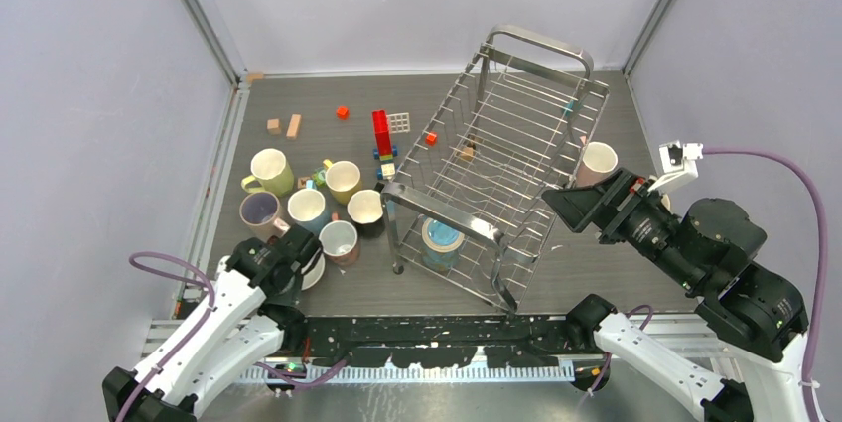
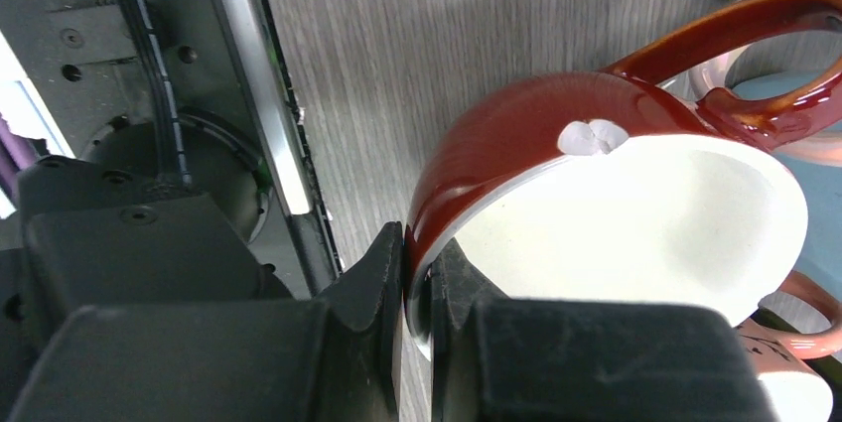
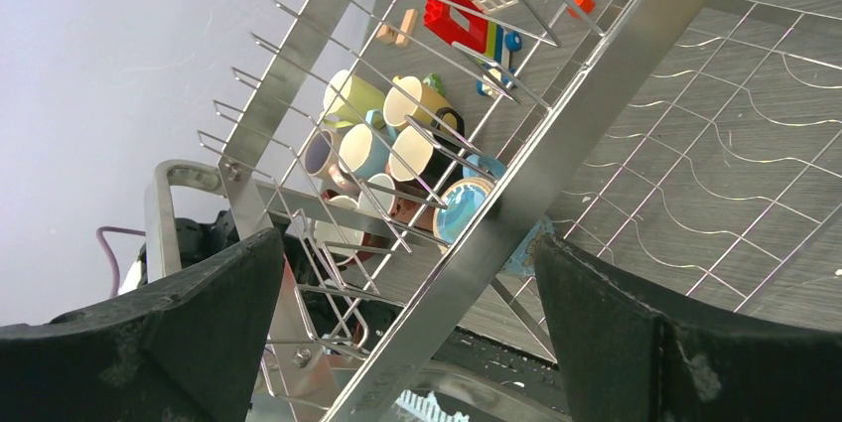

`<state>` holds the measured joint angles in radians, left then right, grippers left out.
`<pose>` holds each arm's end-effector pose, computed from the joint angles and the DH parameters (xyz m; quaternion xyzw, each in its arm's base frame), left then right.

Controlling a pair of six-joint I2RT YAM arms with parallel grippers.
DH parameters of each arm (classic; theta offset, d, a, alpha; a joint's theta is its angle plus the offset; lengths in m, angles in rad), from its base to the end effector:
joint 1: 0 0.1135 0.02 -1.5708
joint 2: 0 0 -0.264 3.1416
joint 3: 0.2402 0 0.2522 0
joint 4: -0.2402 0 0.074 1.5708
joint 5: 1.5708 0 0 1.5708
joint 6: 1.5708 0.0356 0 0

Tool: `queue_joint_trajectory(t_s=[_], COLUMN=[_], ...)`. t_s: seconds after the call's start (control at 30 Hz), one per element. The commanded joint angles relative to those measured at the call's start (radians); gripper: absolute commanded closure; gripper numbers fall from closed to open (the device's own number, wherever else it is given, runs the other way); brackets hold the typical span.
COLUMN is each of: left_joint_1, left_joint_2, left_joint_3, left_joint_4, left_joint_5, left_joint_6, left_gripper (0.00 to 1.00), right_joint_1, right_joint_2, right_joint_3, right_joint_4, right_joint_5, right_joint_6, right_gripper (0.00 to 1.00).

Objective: Unload the cups from the dish rack
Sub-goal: Place the cup at the corner of the board.

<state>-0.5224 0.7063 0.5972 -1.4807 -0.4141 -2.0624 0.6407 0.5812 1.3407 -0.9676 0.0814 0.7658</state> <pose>0.0654 -0.0211 0.2112 -0.6798 0.7039 0.0654 0.1951 0.0360 0.0233 0.4480 0.0741 0.7730 0.3829 0.5004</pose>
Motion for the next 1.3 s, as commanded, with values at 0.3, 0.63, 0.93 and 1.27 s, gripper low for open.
queue_joint_trajectory(t_s=[0.3,0.63,0.93,1.27], left_joint_1=[0.003,0.002,0.003,0.003], left_joint_2=[0.030,0.041,0.071,0.234], left_joint_3=[-0.022,0.053,0.193,0.612], left_joint_4=[0.015,-0.076,-0.205,-0.296], left_joint_5=[-0.008,-0.028,-0.097,-0.323], left_joint_6=[-0.049,-0.052,-0.021,0.376], left_gripper=[0.83,0.45,0.23,0.08], right_joint_1=[0.004,0.005,0.004,0.004], right_joint_2=[-0.005,-0.015,-0.028,-0.060], right_joint_3=[0.002,0.003,0.006,0.013], right_joint_4=[0.024,0.032,0.043,0.006], right_joint_5=[0.018,0.009,0.005,0.068], right_joint_6=[0.007,0.013,0.018,0.012], right_gripper=[0.00,0.00,0.00,0.00])
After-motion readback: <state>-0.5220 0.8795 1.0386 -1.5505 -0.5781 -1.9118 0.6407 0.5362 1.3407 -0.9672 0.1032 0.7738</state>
